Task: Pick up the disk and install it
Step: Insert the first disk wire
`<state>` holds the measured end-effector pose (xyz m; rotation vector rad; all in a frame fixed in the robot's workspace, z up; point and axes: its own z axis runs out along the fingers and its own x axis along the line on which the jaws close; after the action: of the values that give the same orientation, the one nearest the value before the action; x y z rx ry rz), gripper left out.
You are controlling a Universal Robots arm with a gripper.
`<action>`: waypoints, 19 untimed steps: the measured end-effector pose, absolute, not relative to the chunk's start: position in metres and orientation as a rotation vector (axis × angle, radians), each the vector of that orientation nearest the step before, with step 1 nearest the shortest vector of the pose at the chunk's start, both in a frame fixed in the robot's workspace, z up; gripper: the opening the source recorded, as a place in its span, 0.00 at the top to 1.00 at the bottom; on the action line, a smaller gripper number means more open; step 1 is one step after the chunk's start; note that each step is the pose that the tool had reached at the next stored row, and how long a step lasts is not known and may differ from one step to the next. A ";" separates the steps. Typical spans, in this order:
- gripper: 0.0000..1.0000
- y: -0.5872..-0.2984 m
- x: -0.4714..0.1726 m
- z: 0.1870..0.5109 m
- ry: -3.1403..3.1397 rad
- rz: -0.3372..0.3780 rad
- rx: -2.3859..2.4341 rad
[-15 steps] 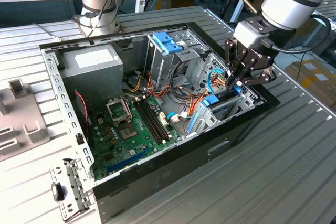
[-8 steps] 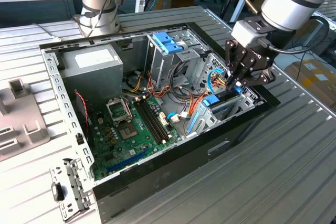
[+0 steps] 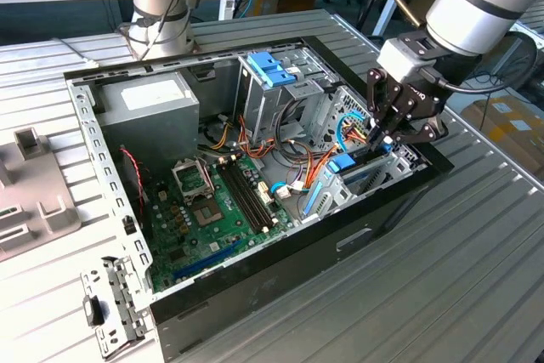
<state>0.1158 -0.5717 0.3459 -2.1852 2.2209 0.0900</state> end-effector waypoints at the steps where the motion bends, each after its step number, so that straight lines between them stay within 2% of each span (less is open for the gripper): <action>1: 0.82 -0.572 0.116 0.346 2.219 0.094 -2.184; 5: 0.82 -0.572 0.116 0.346 2.194 0.145 -2.159; 19: 0.82 -0.582 0.116 0.345 2.186 0.160 -2.152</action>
<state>0.1158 -0.5815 0.3450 -2.1518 2.1856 0.1601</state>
